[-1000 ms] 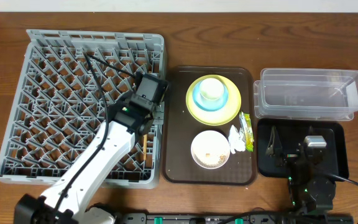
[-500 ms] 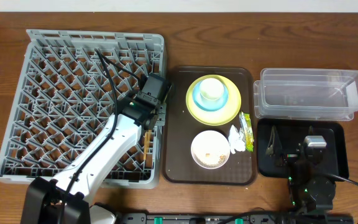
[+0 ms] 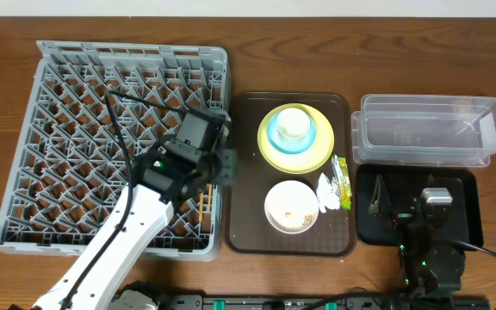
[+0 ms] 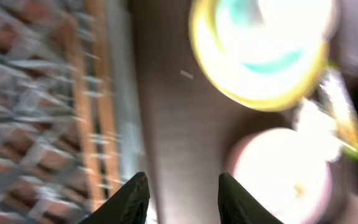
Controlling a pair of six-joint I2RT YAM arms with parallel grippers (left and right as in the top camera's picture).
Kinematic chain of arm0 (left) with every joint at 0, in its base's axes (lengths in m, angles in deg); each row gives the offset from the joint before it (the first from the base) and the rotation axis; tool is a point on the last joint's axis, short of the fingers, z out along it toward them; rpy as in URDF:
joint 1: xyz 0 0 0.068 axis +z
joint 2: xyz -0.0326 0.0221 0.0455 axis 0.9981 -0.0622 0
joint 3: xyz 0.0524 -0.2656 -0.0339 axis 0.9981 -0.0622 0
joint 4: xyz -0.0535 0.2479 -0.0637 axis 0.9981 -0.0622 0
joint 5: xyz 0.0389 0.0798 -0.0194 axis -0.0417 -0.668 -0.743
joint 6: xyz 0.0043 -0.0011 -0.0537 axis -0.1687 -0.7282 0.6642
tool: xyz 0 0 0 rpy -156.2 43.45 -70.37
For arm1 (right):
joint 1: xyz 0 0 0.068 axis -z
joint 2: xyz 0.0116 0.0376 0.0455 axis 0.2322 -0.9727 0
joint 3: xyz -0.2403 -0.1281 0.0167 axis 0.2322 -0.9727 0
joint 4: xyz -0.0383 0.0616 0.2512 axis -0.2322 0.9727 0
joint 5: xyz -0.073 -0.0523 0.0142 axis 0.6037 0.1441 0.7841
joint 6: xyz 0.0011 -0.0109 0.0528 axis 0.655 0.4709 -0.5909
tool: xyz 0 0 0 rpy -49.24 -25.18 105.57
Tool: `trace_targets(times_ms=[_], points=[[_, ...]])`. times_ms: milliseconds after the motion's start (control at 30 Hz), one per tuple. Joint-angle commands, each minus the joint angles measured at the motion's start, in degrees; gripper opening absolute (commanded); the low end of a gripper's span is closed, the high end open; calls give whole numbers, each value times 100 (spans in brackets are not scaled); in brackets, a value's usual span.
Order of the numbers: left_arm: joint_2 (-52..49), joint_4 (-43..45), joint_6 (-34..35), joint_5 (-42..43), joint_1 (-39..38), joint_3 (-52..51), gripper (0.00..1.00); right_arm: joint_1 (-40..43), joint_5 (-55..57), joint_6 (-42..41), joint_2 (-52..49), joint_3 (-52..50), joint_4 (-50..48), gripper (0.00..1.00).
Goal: Sort waste into correct bins and load items into the dishwasher
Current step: 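Lower the chopstick into the rack and open the left gripper, then move the left gripper over the white plate with food scraps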
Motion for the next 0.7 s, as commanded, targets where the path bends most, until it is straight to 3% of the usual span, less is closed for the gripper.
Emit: trace_targets(times_ms=[0,333,667], points=[[-24,-114,297,1333,-127,20,38,-24,-4,72,11,-7,26,99],[-439,-138,754,1010,-1316,-170,37,-24,-2,72,11,-7,26,99],[-1276,485,1200,243,-2529,-170,38,-24,-2,72,11,-7,26,99]])
